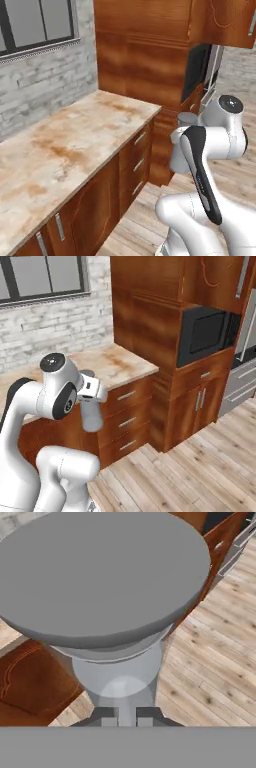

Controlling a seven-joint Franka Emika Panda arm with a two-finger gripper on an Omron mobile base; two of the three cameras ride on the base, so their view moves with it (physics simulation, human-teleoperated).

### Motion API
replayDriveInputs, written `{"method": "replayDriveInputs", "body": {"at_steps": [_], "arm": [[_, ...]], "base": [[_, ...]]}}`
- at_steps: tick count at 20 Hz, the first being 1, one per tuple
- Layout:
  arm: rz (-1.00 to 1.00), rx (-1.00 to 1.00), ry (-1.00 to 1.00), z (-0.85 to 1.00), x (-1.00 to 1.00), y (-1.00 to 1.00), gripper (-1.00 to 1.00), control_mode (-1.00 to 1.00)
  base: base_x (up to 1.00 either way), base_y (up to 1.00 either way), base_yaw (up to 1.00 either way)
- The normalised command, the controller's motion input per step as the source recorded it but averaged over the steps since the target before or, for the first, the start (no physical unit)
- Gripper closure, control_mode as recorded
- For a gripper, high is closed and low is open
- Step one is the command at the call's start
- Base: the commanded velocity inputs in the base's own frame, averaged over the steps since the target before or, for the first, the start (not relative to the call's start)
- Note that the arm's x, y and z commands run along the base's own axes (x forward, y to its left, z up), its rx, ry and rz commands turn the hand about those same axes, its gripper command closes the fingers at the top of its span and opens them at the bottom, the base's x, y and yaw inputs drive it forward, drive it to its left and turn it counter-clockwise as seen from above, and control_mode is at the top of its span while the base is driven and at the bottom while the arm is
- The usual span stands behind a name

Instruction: There is a tray on the dining counter. Grab the cup, mug, and pitcher and place them on the tray. The pitcher may be placed next to the tray if it cannot fit the tray.

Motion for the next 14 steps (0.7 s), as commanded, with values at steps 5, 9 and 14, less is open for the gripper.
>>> {"method": "replayDriveInputs", "body": {"at_steps": [5, 9, 14], "arm": [[0.0, 0.0, 0.0, 0.0, 0.0, 0.0, 1.0, 1.0], [0.0, 0.0, 0.0, 0.0, 0.0, 0.0, 1.0, 1.0], [0.0, 0.0, 0.0, 0.0, 0.0, 0.0, 1.0, 1.0]], "base": [[-0.4, 0.0, -0.95], [-0.3, 0.0, -0.96], [-0.07, 0.02, -0.82]]}}
